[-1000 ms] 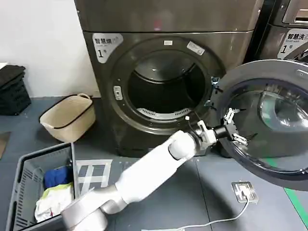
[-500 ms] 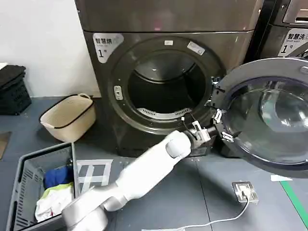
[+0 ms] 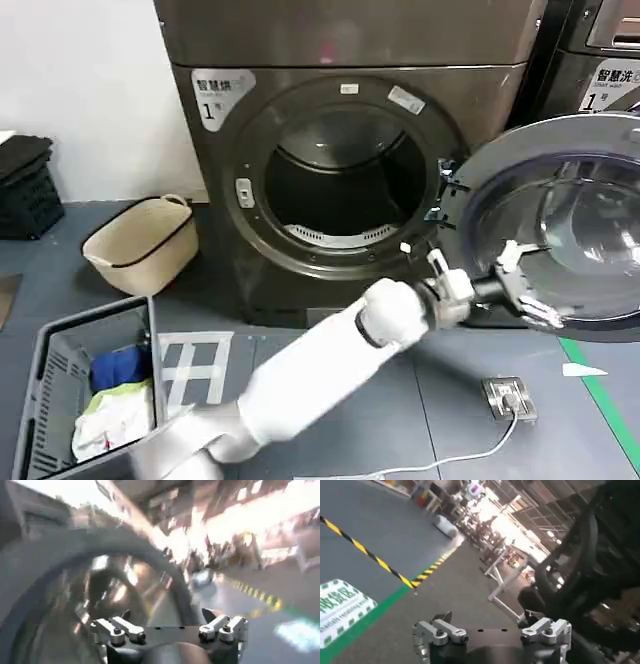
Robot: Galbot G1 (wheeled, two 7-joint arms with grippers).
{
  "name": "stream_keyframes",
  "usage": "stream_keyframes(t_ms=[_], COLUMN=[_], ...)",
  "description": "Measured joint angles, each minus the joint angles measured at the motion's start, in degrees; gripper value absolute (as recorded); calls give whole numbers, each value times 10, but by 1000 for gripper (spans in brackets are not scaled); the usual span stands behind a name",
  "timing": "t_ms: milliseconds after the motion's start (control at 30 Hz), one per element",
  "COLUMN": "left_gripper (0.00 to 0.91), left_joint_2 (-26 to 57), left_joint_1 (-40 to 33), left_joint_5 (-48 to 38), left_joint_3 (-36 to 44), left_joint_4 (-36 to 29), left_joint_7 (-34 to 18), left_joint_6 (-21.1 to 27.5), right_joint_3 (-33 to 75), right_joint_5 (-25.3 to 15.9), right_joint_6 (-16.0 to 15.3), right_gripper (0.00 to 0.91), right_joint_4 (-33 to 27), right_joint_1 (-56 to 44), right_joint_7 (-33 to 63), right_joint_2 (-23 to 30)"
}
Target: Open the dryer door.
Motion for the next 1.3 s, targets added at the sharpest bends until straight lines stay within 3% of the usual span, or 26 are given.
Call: stream_keyframes(t_ms=[367,700,933,1100,1200,1300], left_gripper=[907,907,907,907,907,907], left_joint_2=[257,437,517,559,575,589], left_joint_1=[64,182,310,385,415,445], left_joint_5=[-102,-218,-319,-426,-496,-538], left_joint_3=[-70,-226,-398,-520,-580,-627], left_joint_4=[-244,-381,-422,-419,-411,-400], left_joint_7=[-5,-71,-164,-262,-324,-365], left_joint_6=[61,169,252,335,341,341], right_joint_3=[-7,-7,-8,-8,-8,-9], right_joint_5=[-1,-16,-38,-43,-50,-53], right_joint_6=[-3,-24,-37,-72,-100,-106], right_gripper=[907,907,907,907,907,907], right_joint_4=[27,37,18,18,23,23], right_joint_1=[16,34,42,47,50,53], right_joint_7=[-15,-11,-9,-2,-4,-8], right_joint_2=[-26,-48,-68,-76,-75,-77])
